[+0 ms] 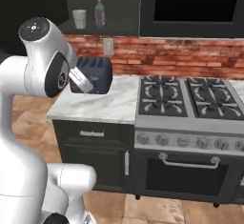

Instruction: There is a bowl on the dining counter. Grab a lemon wedge from the fridge and place it in the bowl. Then get the liquor bottle and glass cup from the cabinet and place them next to the bowl.

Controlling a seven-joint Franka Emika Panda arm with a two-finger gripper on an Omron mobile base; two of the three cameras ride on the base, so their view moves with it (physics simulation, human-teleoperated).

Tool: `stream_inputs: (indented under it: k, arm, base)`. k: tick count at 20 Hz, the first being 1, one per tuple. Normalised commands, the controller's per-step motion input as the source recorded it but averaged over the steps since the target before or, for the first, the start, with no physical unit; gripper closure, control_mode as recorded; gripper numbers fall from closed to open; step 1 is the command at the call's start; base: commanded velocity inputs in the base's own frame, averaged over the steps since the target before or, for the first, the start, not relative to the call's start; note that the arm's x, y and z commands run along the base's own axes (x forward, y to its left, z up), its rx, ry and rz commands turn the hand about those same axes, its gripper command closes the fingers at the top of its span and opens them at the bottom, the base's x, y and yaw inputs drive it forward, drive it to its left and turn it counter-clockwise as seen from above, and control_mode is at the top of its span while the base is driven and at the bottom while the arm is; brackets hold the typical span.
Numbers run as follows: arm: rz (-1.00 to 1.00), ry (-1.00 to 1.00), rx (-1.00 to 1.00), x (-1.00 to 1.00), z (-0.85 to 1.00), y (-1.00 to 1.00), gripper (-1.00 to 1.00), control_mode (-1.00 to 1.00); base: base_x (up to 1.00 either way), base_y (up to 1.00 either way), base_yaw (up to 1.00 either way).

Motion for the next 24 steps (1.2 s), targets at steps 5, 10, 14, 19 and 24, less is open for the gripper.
stream_inputs:
  k: [5, 10, 14, 19, 24]
  arm:
    - [0.0, 0.0, 0.0, 0.0, 0.0, 0.0, -1.0, 1.0]
    - [0.0, 0.0, 0.0, 0.0, 0.0, 0.0, -1.0, 1.0]
    - [0.0, 0.0, 0.0, 0.0, 0.0, 0.0, -1.0, 1.0]
    - [0.0, 0.0, 0.0, 0.0, 0.0, 0.0, -1.0, 1.0]
    - [0.0, 0.0, 0.01, 0.07, 0.03, 0.0, -1.0, -1.0]
  base:
    - [0.57, 0.32, -0.19]
    - [0.62, -0.03, -0.06]
    - [0.66, 0.0, 0.0]
    - [0.5, 0.0, 0.0]
    - [0.36, 0.0, 0.0]
